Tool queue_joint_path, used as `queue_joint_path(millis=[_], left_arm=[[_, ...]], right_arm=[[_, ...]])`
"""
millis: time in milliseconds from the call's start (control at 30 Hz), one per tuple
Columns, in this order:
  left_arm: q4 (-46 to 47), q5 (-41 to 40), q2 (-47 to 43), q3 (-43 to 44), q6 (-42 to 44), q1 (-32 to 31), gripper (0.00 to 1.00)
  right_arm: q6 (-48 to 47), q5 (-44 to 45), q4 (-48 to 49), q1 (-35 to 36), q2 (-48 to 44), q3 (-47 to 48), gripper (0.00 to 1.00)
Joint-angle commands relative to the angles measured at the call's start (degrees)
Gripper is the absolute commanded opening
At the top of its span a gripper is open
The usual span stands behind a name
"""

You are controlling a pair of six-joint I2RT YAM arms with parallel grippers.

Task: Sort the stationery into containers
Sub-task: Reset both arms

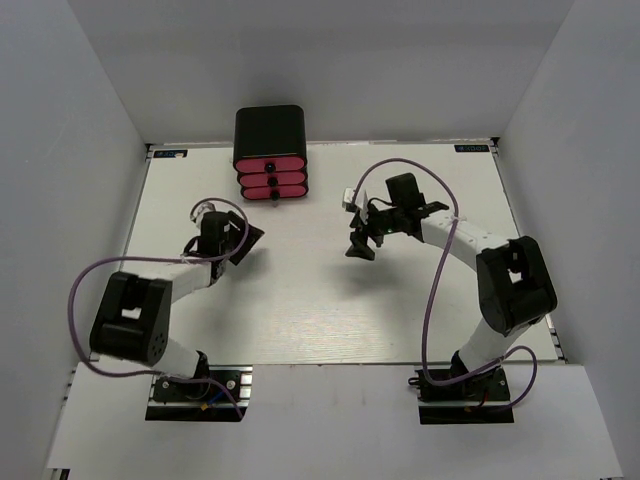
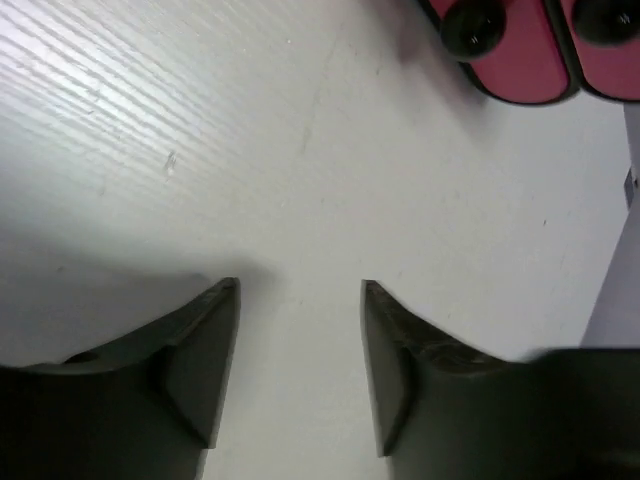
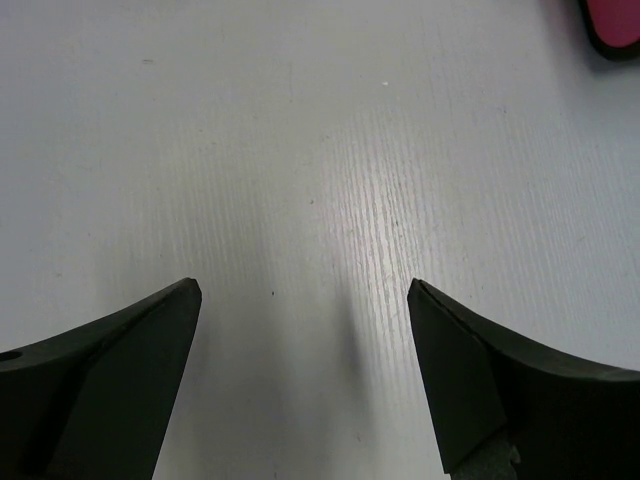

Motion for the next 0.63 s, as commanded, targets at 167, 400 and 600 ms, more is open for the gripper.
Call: queue_joint_path(millis=[167, 400, 600], left_arm=[[-14.22, -11.18, -21.26, -5.31, 8.75, 0.04, 1.00], [-20.81, -14.80, -40.95, -7.51, 23.96, 0.04, 1.00], [-26.18, -14.71, -50.45, -9.18, 26.08, 0.04, 1.00]], right_arm=[[23.49, 28.40, 16.25, -0.85, -0.94, -1.36, 0.90], [32.99, 28.35, 20.88, -2.60, -5.14, -1.42, 0.90], [37.31, 33.54, 21.22, -2.78, -7.95, -4.58, 0.90]])
